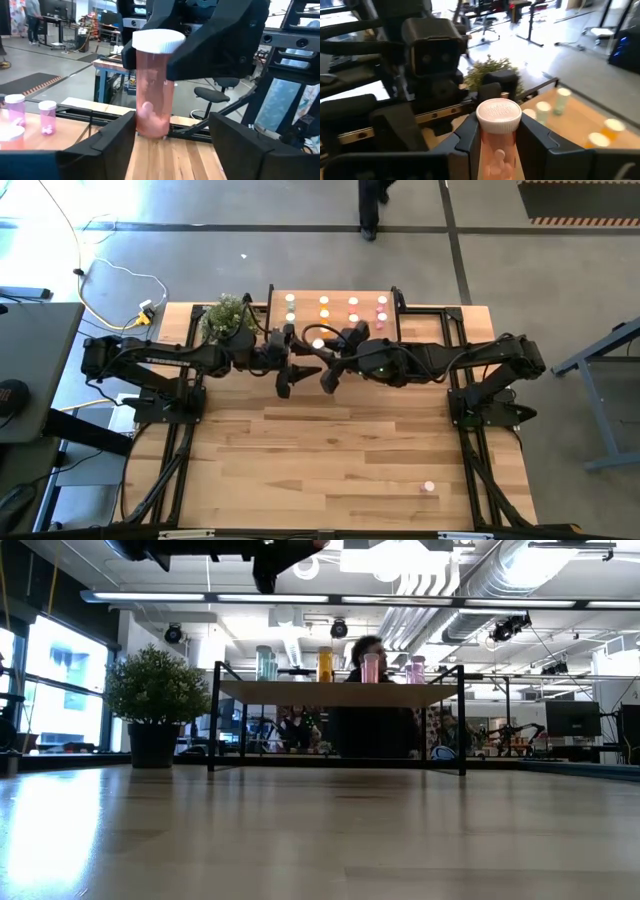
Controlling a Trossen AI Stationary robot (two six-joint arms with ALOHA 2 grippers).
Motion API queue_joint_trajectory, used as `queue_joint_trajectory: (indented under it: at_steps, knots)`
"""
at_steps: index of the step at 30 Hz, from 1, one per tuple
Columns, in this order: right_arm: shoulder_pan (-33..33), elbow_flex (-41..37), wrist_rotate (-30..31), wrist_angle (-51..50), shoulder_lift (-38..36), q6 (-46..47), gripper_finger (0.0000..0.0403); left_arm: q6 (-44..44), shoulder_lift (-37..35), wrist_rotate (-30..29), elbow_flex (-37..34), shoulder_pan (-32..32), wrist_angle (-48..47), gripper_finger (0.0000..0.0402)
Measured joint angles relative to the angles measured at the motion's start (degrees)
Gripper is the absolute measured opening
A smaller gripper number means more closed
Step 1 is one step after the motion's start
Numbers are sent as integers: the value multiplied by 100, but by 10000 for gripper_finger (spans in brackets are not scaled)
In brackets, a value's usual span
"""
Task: Pick and place medicine bottles onto shelf by color
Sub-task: Put the pink pill bottle on the shelf aligned with the other pink pill bottles
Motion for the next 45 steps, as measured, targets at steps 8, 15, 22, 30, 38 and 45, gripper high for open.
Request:
queue_joint_trajectory:
  at_steps: [8,15,22,30,38,45]
  knots:
    - [-40,2,720,50,-207,-511,87,21,-417,-22,-2,187,-336,247]
    - [-190,2,916,6,-792,-1064,87,23,-828,-40,1,261,-628,244]
    - [-427,6,1221,-724,-1713,-1584,87,23,-1020,-53,1,258,-797,243]
    - [-1115,9,1124,-2351,-2609,-1003,87,23,-1011,-92,1,256,-875,244]
    - [-1545,-1029,492,-2410,-2866,-374,87,23,-1011,-440,1,261,-874,243]
    - [-1546,-2762,-37,-333,-3568,-300,87,23,-1011,-555,1,263,-874,243]
